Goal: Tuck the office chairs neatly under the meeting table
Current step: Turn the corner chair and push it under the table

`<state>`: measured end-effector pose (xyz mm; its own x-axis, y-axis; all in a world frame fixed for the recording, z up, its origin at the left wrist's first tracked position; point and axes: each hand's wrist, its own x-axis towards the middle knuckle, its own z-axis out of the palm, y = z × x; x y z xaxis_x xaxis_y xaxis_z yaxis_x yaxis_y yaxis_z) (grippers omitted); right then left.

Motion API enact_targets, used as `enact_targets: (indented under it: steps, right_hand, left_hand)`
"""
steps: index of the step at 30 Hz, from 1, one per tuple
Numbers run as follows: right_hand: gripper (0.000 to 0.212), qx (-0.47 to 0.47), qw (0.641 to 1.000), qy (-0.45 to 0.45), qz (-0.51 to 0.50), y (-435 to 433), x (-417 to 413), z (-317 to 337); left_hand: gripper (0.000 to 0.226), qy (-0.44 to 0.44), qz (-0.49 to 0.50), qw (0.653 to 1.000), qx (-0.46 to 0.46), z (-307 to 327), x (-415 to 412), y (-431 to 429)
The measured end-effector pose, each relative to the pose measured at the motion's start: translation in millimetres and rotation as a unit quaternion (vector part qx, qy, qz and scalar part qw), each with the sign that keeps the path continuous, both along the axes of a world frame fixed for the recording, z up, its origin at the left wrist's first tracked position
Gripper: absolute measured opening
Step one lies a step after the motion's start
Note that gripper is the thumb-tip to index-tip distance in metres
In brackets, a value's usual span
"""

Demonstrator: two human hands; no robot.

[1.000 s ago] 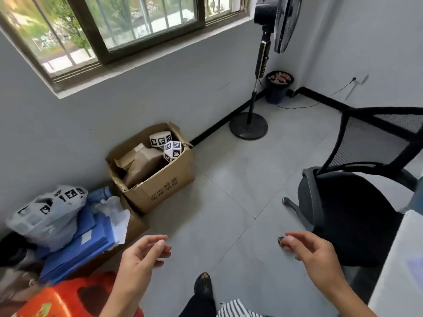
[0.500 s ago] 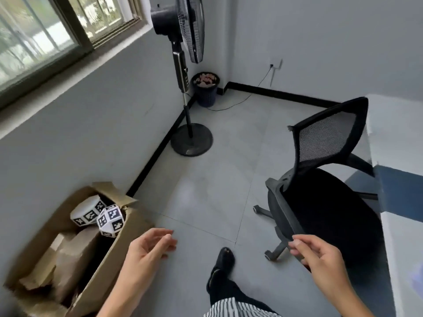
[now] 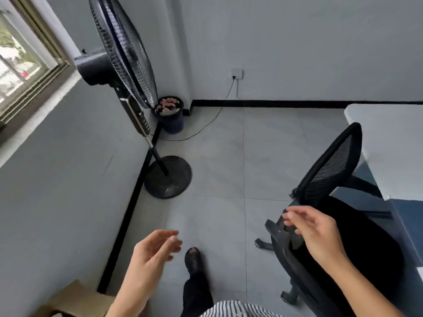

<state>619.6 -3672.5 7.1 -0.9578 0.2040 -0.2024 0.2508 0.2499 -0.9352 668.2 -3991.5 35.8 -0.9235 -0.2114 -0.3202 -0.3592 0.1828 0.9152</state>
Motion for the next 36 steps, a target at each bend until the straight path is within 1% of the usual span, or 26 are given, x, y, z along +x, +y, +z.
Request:
enact_targets:
  steps: [6, 9, 12, 15, 18, 20, 22, 24, 26, 28, 31, 33, 36]
  right_hand:
    - [0.008, 0.005, 0.990, 0.012, -0.139, -7, -83, -6]
    - [0.009, 0.013, 0.980, 0.015, -0.200, -8, -121, 1]
    - [0.011, 0.036, 0.960, 0.020, -0.276, -2, -149, 8]
    - [0.014, 0.101, 0.929, 0.001, -0.356, 13, -165, 5]
    - [0.034, 0.161, 0.901, -0.069, -0.396, 33, -185, -11]
    - [0.052, 0.188, 0.893, -0.125, -0.390, 50, -202, -24]
    - [0.066, 0.186, 0.886, -0.203, -0.373, 61, -219, -37]
    - [0.071, 0.161, 0.879, -0.257, -0.367, 64, -234, -51]
    - [0.069, 0.181, 0.869, -0.289, -0.360, 63, -246, -61]
    - [0.062, 0.211, 0.852, -0.309, -0.366, 62, -252, -62]
    - [0.052, 0.217, 0.837, -0.313, -0.392, 51, -255, -61]
    - [0.050, 0.224, 0.823, -0.322, -0.411, 39, -260, -62]
    - [0.047, 0.236, 0.795, -0.341, -0.444, 15, -267, -64]
  left_hand:
    - [0.011, 0.002, -0.087, 0.996, -0.003, -10, -153, -29]
    - [0.011, -0.010, -0.151, 0.989, -0.005, -7, -231, -33]
    - [0.011, -0.016, -0.226, 0.974, -0.019, -5, -308, -18]
    - [0.006, -0.012, -0.304, 0.952, -0.021, 4, -370, 17]
    - [0.016, -0.007, -0.359, 0.933, -0.021, 6, -416, 60]
    - [0.007, -0.006, -0.383, 0.924, -0.017, 3, -440, 91]
    - [0.010, -0.009, -0.410, 0.912, -0.021, 1, -456, 119]
    - [0.011, -0.008, -0.450, 0.893, -0.024, 1, -472, 144]
    - [0.011, -0.002, -0.492, 0.870, -0.037, 2, -490, 165]
    - [0.011, 0.003, -0.527, 0.848, -0.051, 1, -508, 180]
    - [0.013, 0.007, -0.577, 0.814, -0.058, 1, -534, 199]
    - [0.013, 0.013, -0.631, 0.773, -0.070, -3, -550, 213]
    - [0.013, 0.046, -0.715, 0.692, -0.090, -13, -571, 232]
